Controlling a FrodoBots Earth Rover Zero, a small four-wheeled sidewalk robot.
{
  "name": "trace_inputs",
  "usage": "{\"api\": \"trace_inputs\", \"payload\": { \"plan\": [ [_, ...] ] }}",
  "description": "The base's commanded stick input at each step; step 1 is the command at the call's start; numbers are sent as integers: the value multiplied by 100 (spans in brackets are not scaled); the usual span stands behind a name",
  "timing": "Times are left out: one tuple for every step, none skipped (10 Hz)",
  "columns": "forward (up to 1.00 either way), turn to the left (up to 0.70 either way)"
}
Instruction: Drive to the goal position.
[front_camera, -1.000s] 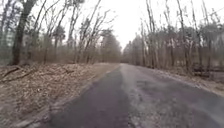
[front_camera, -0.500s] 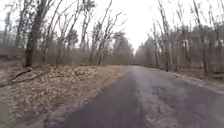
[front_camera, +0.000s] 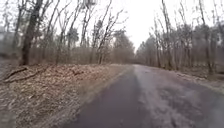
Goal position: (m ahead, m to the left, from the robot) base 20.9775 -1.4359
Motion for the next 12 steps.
{"api": "trace_inputs", "payload": {
  "plan": [
    [70, 0],
    [70, 0],
    [70, -35],
    [70, -35],
    [70, -35],
    [70, -35],
    [70, 0],
    [70, 0],
    [70, 0],
    [70, -6],
    [70, -16],
    [70, -27]
  ]
}}
